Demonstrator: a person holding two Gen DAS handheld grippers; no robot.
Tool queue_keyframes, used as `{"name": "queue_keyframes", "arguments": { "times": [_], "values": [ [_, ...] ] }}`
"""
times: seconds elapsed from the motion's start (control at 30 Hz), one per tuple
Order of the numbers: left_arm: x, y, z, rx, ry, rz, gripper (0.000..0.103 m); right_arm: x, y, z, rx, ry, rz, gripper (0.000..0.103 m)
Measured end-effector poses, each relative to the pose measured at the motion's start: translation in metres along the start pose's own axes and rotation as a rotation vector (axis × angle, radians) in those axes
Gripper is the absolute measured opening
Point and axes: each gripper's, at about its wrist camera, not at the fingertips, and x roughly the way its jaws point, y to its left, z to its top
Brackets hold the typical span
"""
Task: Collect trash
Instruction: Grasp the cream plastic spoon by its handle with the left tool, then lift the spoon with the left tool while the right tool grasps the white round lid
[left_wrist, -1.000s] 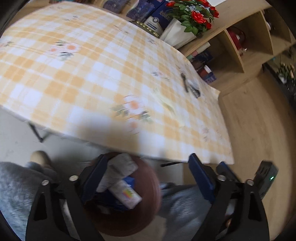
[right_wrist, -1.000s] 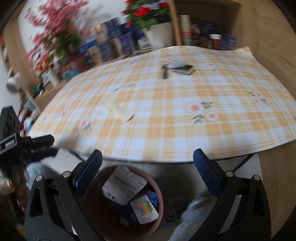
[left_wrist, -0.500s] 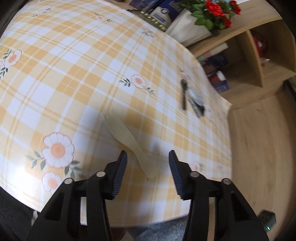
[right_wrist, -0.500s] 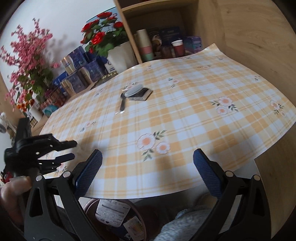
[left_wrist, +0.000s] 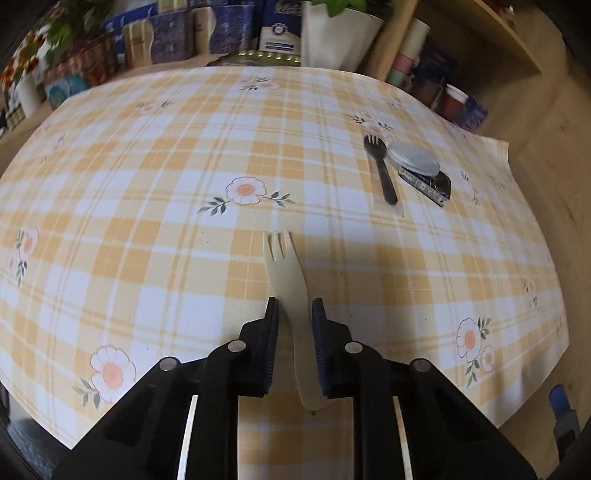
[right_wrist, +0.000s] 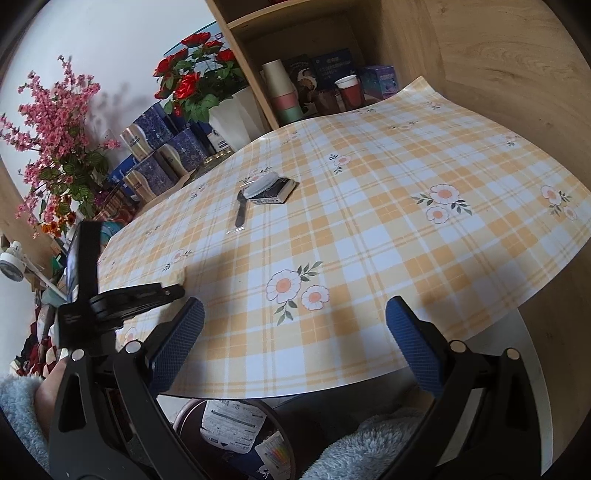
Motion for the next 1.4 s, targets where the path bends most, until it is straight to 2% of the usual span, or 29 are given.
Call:
{"name": "queue_keyframes", "arguments": {
  "times": [0.07,0.2,0.3,0.37,0.47,0.6,0.7,0.97,1.13,1.27,1.33,1.4],
  "values": [
    [0.002,-0.001,0.001,0.021,-0.001,0.002,0.017,0.001,0.002,-0.001,-0.009,0.003,-0.003,0.097],
    [0.002,0.0,0.002,0.045,-0.009,-0.046,0.014,0.005,0.006,-0.001,-0.017,0.017,-0.01,0.097],
    [0.0,0.005,-0.001,0.043,-0.006,-0.126,0.014,0.008,0.011,0.002,-0.038,0.029,-0.01,0.097],
    [-0.01,0.012,-0.003,0.044,-0.036,-0.185,0.014,0.012,0.015,0.01,-0.062,0.054,0.017,0.097],
    [-0.029,0.021,-0.004,0.058,-0.092,-0.235,0.014,0.018,0.026,0.032,-0.153,0.057,0.023,0.097],
    [-0.058,0.037,-0.001,0.046,-0.17,-0.305,0.014,0.035,0.042,0.073,-0.269,0.007,0.006,0.097],
    [-0.078,0.052,0.003,0.014,-0.225,-0.345,0.014,0.068,0.058,0.1,-0.369,0.004,-0.014,0.097],
    [-0.098,0.095,0.006,-0.062,-0.285,-0.369,0.013,0.188,0.091,0.136,-0.527,0.145,-0.136,0.097],
    [-0.098,0.119,0.0,-0.096,-0.292,-0.363,0.013,0.233,0.094,0.145,-0.545,0.215,-0.204,0.097],
    [-0.094,0.132,-0.003,-0.119,-0.285,-0.367,0.013,0.254,0.099,0.147,-0.535,0.247,-0.195,0.096],
    [-0.093,0.136,-0.005,-0.121,-0.283,-0.367,0.013,0.263,0.101,0.147,-0.541,0.271,-0.201,0.094],
    [-0.092,0.138,-0.006,-0.125,-0.281,-0.368,0.014,0.273,0.103,0.145,-0.559,0.311,-0.216,0.075]
  ]
}}
